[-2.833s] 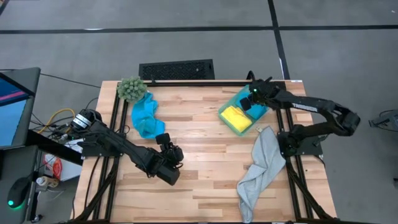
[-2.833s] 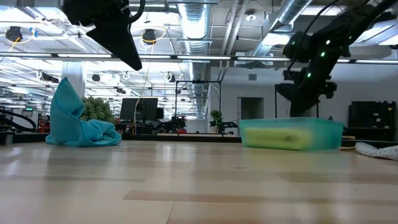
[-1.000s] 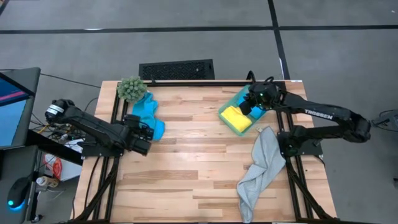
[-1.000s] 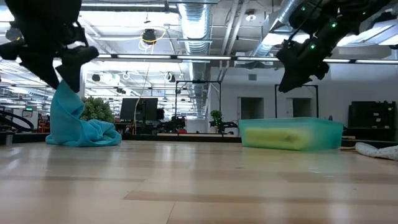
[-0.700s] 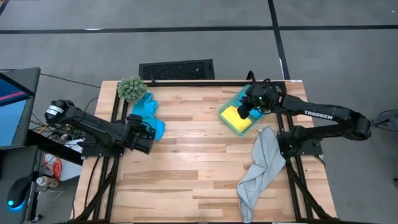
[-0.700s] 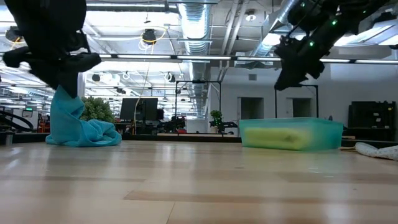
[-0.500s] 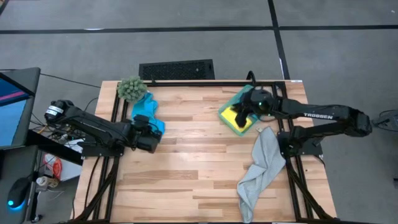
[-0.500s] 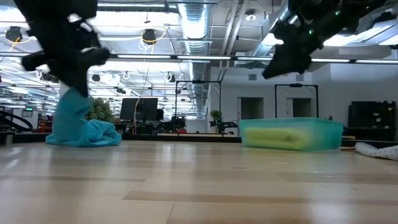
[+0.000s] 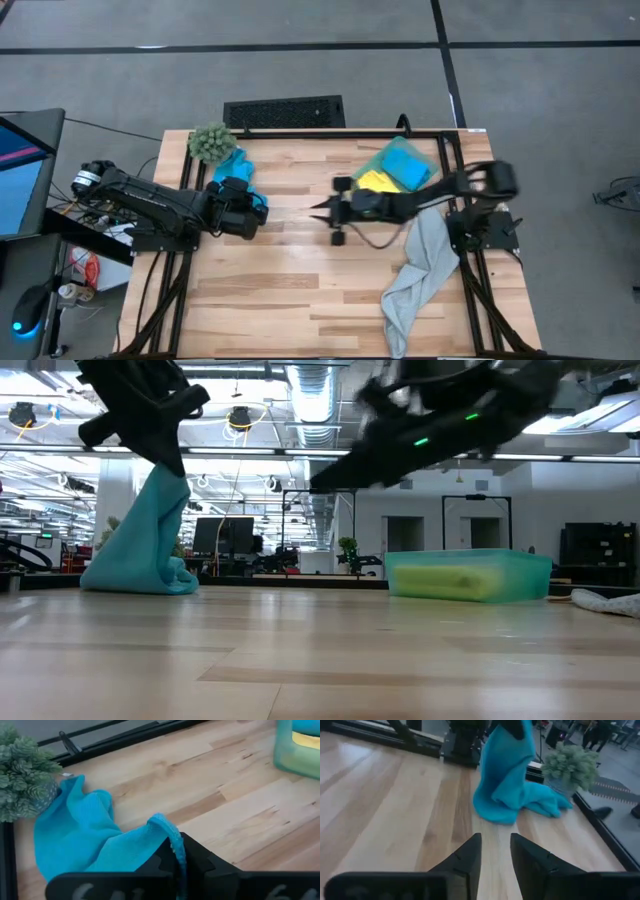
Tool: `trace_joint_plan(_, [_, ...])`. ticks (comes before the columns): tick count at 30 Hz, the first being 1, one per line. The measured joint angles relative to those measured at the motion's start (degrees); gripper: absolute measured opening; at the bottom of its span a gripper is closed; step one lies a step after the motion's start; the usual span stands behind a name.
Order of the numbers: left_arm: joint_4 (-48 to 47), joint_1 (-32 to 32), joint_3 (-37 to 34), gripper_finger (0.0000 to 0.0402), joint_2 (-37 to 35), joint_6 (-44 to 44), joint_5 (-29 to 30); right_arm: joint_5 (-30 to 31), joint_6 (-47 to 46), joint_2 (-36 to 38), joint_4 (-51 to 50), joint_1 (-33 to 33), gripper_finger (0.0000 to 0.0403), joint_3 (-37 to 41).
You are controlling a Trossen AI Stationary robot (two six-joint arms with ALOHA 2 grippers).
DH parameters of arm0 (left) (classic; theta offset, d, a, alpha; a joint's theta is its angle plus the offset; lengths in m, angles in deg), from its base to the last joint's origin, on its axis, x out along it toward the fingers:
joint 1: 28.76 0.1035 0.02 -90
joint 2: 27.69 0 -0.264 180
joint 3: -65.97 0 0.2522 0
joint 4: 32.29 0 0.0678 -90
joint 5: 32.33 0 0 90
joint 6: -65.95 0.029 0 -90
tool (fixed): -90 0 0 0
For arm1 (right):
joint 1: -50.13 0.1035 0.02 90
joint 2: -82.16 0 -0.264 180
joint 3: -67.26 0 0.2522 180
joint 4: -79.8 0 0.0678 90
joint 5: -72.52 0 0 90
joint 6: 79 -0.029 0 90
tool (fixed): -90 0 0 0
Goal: Fold microfiber towels
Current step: Fold the blue towel
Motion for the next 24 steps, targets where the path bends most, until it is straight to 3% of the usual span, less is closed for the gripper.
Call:
trace_joint_plan(3, [0.0,0.0,0.0,0.0,0.0,0.0,0.0,-0.3,2.9,-9.3,-2.1,0.0,0.015,-9.0])
trace_joint_plan(7, [-0.5,0.0,0.0,0.0,0.0,0.4,-0.5,0.4,4.0,-19.7,-12.8,-0.4,0.0184,-23.3])
trace_joint_plan(15, [-1.6,0.0,0.0,0.0,0.0,0.4,-0.4,0.6,6.9,-33.8,-32.3,-2.2,0.0211,-50.1])
trace_joint_plan(24, [-3.7,-0.1,0.0,0.0,0.0,0.6,-1.5,-0.2,11.3,-44.1,-40.3,-3.6,0.0206,-65.1])
